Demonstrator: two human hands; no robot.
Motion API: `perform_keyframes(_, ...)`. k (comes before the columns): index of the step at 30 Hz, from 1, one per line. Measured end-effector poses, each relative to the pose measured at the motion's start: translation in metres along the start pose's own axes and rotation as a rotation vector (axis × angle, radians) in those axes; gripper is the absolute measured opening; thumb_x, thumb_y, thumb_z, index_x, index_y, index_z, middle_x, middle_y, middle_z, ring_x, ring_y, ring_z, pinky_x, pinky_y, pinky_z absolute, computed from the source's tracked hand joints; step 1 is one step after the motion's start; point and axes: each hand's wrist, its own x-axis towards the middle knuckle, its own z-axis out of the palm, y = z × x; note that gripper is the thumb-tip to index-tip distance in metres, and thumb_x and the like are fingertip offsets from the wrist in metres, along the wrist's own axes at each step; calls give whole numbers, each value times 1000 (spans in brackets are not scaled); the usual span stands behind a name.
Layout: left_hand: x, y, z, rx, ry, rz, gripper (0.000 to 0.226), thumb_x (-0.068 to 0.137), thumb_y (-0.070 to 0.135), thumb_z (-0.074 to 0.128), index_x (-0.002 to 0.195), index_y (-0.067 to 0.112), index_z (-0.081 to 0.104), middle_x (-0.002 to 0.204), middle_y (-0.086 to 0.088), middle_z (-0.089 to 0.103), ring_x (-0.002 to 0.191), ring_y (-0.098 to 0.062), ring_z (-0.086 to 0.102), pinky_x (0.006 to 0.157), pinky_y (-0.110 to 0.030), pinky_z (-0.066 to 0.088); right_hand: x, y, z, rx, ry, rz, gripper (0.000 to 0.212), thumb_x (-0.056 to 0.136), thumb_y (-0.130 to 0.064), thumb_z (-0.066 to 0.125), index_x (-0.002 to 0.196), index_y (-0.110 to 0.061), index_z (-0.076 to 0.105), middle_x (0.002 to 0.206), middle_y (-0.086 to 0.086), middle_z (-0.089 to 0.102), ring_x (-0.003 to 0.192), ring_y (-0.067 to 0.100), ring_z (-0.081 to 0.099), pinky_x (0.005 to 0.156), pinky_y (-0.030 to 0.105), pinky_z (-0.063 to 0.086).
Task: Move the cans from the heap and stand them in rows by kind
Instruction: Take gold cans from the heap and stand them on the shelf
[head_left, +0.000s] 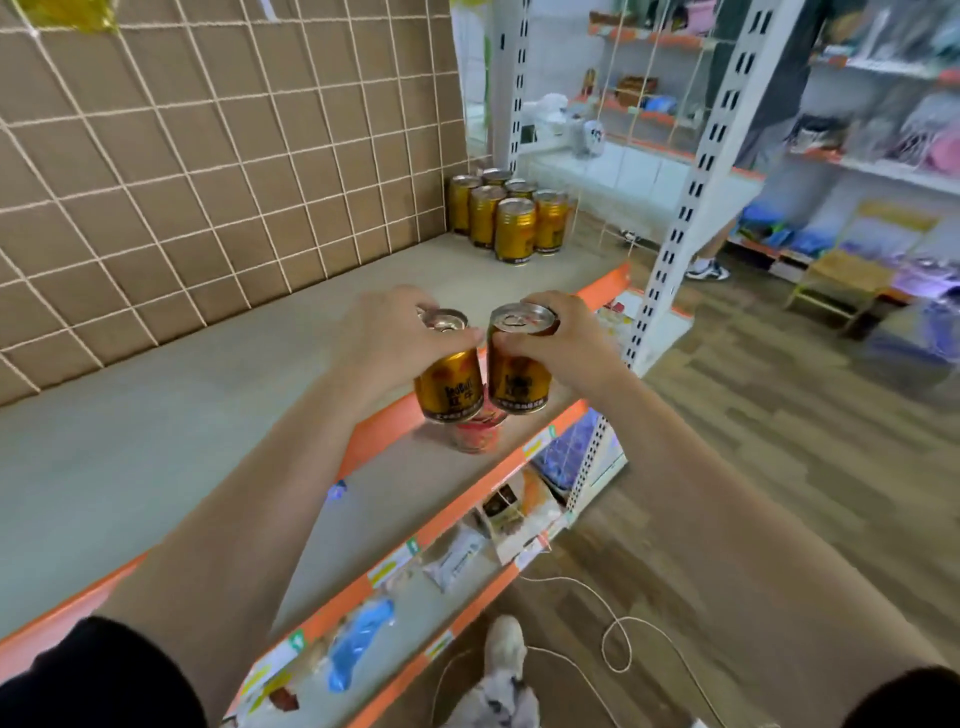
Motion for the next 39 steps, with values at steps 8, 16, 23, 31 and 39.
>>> perform_keyframes(8,133,46,54,-20,-83,63,51,64,59,73,102,24,66,101,7,65,92,-14,58,75,-29,45,116,41,-64,-171,30,-24,48,53,-54,72,95,-30,67,98,-3,64,86,13,61,61,21,40)
perform_keyframes(16,210,75,83,132,-86,25,58,61,74,64,100,31,63,106,0,67,98,-23,59,76,-33,50,191,71,-102,-215,-5,18,43,70,-34,78,109,-26,63,82,-18,45,85,10,49,56,13,30)
perform_keyframes(23,245,85,112,124,-20,-55,68,65,65,70,123,32,57,123,0,63,114,-24,57,84,-32,46,249,94,-107,-184,-152,6,55,72,-22,73,124,-20,57,90,-9,45,91,14,48,62,18,35)
perform_keyframes(31,260,90,145,89,52,-95,53,64,58,74,104,26,58,99,6,63,97,-16,59,72,-25,39,287,111,-109,-148,-385,-64,60,76,-19,71,132,-19,51,119,-4,52,107,11,48,85,20,38)
perform_keyframes(39,260,105,146,168,-66,-205,59,63,39,82,111,12,60,112,-8,57,107,-22,49,78,-27,37,299,122,-110,-231,-430,-137,60,73,-24,72,130,-20,53,130,5,50,120,22,48,88,24,35)
